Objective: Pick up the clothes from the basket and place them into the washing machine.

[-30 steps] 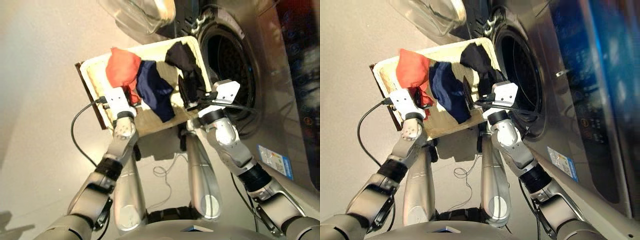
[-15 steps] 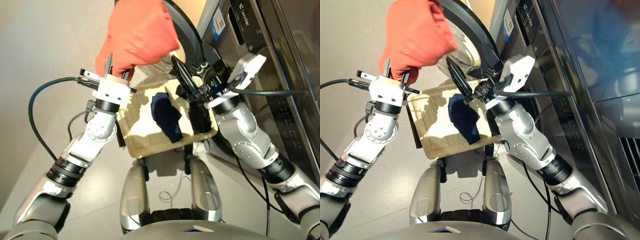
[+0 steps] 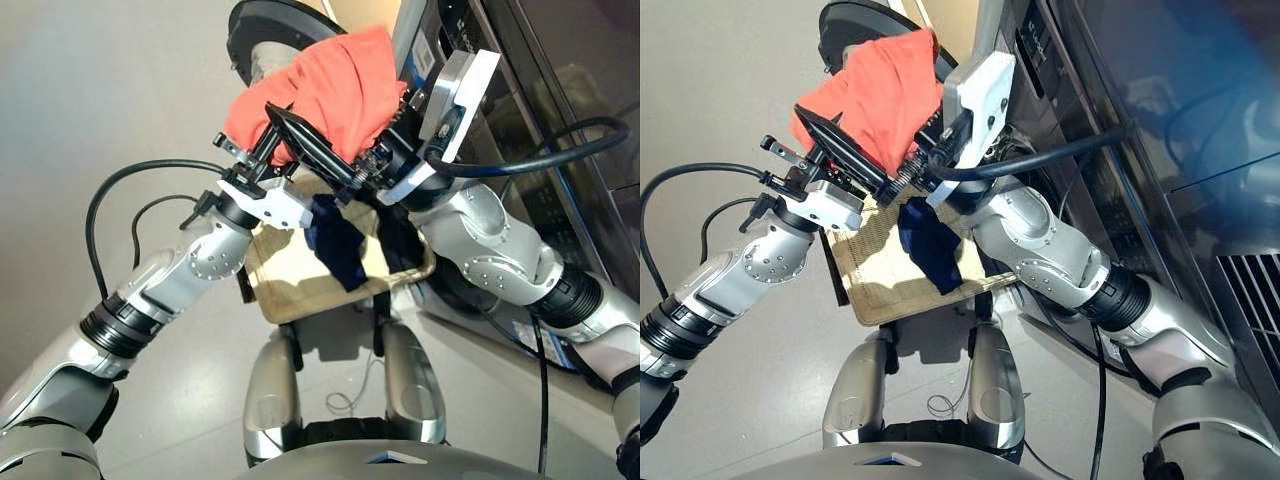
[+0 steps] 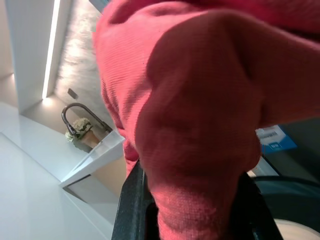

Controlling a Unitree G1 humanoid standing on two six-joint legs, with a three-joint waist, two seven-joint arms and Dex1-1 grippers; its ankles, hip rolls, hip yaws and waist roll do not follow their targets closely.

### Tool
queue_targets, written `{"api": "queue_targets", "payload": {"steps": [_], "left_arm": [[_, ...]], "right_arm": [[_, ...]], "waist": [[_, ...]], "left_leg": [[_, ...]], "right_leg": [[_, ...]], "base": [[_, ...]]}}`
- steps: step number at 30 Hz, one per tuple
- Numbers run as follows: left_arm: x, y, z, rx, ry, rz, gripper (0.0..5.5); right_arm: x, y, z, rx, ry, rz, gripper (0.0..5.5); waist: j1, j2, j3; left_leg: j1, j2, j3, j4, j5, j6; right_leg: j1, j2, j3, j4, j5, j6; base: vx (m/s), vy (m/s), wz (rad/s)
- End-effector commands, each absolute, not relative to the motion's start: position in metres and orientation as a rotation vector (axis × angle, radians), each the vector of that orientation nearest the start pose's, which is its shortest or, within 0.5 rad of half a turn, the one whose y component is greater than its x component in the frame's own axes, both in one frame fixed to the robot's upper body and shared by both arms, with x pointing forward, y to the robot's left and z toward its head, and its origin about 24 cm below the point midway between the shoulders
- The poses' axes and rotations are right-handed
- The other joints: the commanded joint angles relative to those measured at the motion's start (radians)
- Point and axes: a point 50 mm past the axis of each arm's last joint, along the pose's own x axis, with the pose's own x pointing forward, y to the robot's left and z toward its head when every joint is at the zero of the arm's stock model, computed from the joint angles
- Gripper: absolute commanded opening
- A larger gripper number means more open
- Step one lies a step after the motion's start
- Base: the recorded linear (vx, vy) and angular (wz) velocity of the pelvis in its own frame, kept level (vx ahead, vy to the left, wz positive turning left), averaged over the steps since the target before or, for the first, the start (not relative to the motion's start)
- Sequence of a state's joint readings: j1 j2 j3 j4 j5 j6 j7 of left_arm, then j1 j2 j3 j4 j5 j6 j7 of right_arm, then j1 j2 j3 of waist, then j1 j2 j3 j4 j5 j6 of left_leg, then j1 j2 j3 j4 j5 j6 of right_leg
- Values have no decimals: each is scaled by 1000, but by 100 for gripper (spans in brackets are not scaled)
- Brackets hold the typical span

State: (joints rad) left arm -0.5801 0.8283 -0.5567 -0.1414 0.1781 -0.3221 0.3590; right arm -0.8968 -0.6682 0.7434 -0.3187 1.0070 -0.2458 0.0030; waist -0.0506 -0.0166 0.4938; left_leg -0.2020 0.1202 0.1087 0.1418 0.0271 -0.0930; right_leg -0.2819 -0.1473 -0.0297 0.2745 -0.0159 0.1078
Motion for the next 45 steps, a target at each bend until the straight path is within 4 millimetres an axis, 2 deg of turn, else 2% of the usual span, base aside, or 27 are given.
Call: {"api": "queue_targets", "payload": {"steps": [1,5,6,7,12,14,19,25,28,31,32,33,34,35,36,38,39,45], "left_arm": [[247,99,216,697,-1121,-475,0],[246,97,221,680,-1142,-462,0],[246,96,222,670,-1150,-457,0],[246,96,223,663,-1153,-450,0],[247,98,225,659,-1171,-397,0],[246,98,226,650,-1195,-370,0],[238,100,231,607,-1258,-333,0],[237,102,231,569,-1274,-284,0],[238,101,231,529,-1274,-253,0],[242,103,228,512,-1254,-226,0],[243,103,227,504,-1249,-222,52],[243,103,227,504,-1249,-223,190],[244,102,226,476,-1238,-220,492],[244,102,226,476,-1238,-220,550],[245,100,225,429,-1222,-213,550],[246,100,225,425,-1221,-201,550],[248,100,226,401,-1218,-172,550],[247,96,230,354,-1224,-178,550]], "right_arm": [[231,-24,277,287,-709,1190,550],[234,-26,273,305,-695,1164,550],[234,-28,271,311,-694,1151,218],[235,-29,271,310,-697,1141,11],[237,-40,268,302,-760,1032,0],[240,-45,266,256,-808,965,0],[257,-58,253,129,-802,832,0],[275,-87,208,86,-658,630,0],[290,-103,168,121,-515,453,0],[298,-114,126,69,-374,328,0],[300,-118,113,20,-331,294,0],[300,-118,113,20,-332,293,0],[302,-125,89,-33,-250,234,0],[302,-125,89,-32,-250,234,0],[304,-134,64,-58,-161,149,0],[304,-139,57,-92,-140,102,0],[304,-145,38,-154,-75,43,0],[307,-162,10,-190,55,-114,0]], "waist": [[4,-27,-148],[4,-26,-150],[3,-25,-149],[4,-25,-149],[3,-20,-145],[3,-18,-144],[5,-15,-142],[2,-11,-137],[5,-5,-134],[6,-4,-131],[7,-4,-131],[7,-4,-131],[9,-3,-127],[8,-3,-127],[10,-1,-124],[10,0,-122],[14,1,-118],[22,4,-102]], "left_leg": [[24,3,19,49,-51,-21],[17,3,13,60,-55,-23],[17,2,11,61,-56,-23],[15,1,10,63,-56,-23],[9,0,3,70,-59,-21],[5,-1,1,74,-60,-20],[-1,0,-4,78,-59,-19],[-7,-2,-12,86,-62,-17],[-10,-3,-16,89,-62,-15],[-14,-4,-19,94,-65,-14],[-14,-5,-21,96,-66,-14],[-15,-5,-21,97,-66,-14],[-19,-7,-26,103,-68,-13],[-20,-7,-27,104,-69,-13],[-23,-9,-33,109,-69,-12],[-25,-10,-37,112,-71,-13],[-29,-10,-44,121,-74,-13],[-44,-12,-57,145,-82,-12]], "right_leg": [[3,-23,27,-9,-8,49],[5,-25,24,-4,-12,49],[5,-25,25,-3,-14,49],[5,-25,24,-1,-15,48],[7,-28,22,2,-18,48],[6,-29,20,3,-19,48],[5,-30,16,8,-21,49],[6,-33,11,11,-24,50],[7,-35,8,12,-23,52],[8,-35,6,12,-25,52],[8,-36,5,14,-26,52],[8,-36,4,15,-26,52],[7,-37,2,20,-28,52],[7,-37,2,20,-29,52],[8,-39,-1,24,-33,51],[9,-40,-3,27,-35,51],[9,-43,-6,33,-37,51],[6,-44,-15,54,-49,49]], "base": [[0,0,0],[0,0,0],[0,0,0],[0,0,0],[0,0,0],[0,0,0],[0,0,0],[0,0,0],[0,0,0],[0,0,0],[0,0,0],[0,0,0],[0,0,0],[0,0,0],[0,0,0],[0,0,0],[0,-5,228],[0,0,32]]}}
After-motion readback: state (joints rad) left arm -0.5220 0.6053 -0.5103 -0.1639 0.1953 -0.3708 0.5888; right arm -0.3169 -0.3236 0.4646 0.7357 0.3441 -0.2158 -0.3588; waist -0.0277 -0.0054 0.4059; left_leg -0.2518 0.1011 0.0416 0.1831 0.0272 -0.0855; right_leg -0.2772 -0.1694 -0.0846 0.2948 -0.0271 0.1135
